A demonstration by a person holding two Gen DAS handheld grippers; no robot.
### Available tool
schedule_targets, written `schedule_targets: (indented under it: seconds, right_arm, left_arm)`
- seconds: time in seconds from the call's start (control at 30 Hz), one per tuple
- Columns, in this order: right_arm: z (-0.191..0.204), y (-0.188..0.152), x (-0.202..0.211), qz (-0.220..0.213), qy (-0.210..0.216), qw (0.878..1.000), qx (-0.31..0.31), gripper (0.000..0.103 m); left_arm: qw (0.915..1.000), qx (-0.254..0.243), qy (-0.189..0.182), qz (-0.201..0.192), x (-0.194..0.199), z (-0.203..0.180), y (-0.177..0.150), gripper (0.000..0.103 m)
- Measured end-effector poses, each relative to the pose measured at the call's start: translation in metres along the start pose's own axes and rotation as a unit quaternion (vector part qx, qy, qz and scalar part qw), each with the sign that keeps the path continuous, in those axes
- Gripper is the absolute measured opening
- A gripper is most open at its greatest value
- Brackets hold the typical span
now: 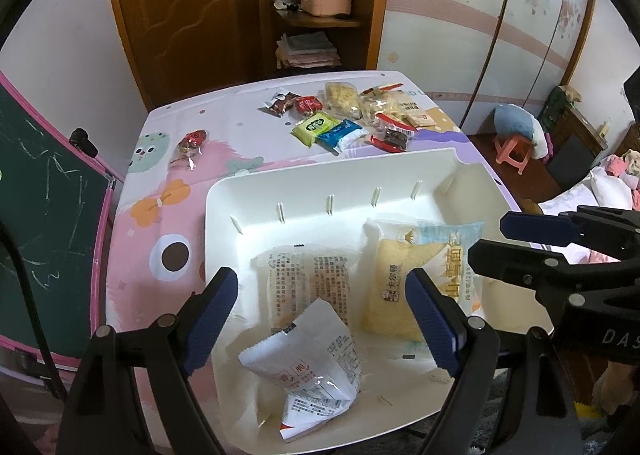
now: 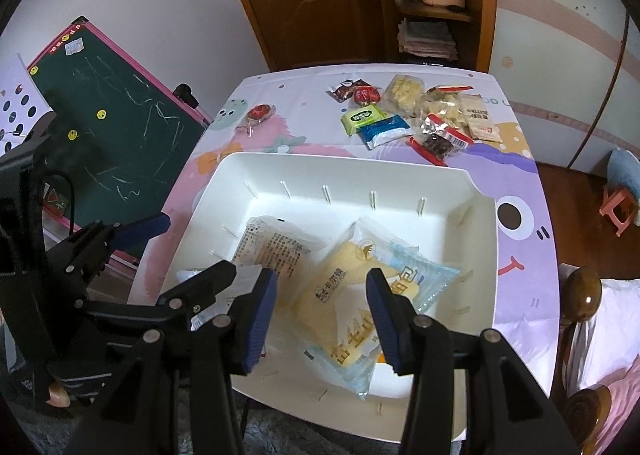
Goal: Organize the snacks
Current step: 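Move both grippers back to the remaining snacks on the table, then grasp the red candy with the left gripper while the right grasps the green packet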
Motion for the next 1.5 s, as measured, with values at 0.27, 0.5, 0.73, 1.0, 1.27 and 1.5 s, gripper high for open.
schedule_targets:
  seconds: [0.27, 0.5, 0.73, 1.0, 1.27, 1.5]
  right_arm:
    - [-0.005, 0.019, -0.002, -0.003, -0.006, 1.0, -0.013, 0.047]
    - [-0.009, 0.058, 0.003, -0.016, 0.005, 1.0, -0.017, 0.047]
    - [-0.02, 0.125, 0.012, -0.041, -0.01, 0.999, -0.023, 0.047]
    - [-0.038, 0.215, -0.006, -0.036, -0.024, 0.997, -0.056, 0.047]
    - [-0.058, 0.252, -0.11, 0.056, -0.006, 0.992, -0.109, 0.047]
    - [-0.076, 0.239, -0.199, 0.128, 0.05, 0.975, -0.177, 0.047]
  left_arm:
    - [0.999, 0.041, -0.007, -0.019, 0.007, 0.031, 0.021, 0.085]
    - [0.9958, 0.041, 0.035, -0.074, 0.032, 0.066, 0.059, 0.085]
    - [0.9874, 0.003, 0.09, -0.13, 0.061, 0.095, 0.122, 0.085]
    - [0.9851, 0.001, 0.12, -0.124, 0.051, 0.137, 0.205, 0.085]
    - [0.9921, 0.028, 0.119, -0.028, -0.057, 0.189, 0.254, 0.085]
    - [0.9934, 0.045, 0.092, 0.053, -0.153, 0.212, 0.24, 0.085]
Point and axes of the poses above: each gripper's, at about its wrist camera, not at the fingertips, and x roughly against the way its jaws point, z to its left, y to its top, the point moved 3 cm from there along -x, roughly the way its jaws point, and after that the axes turned 4 degrees about z, right-handed, at the moved point
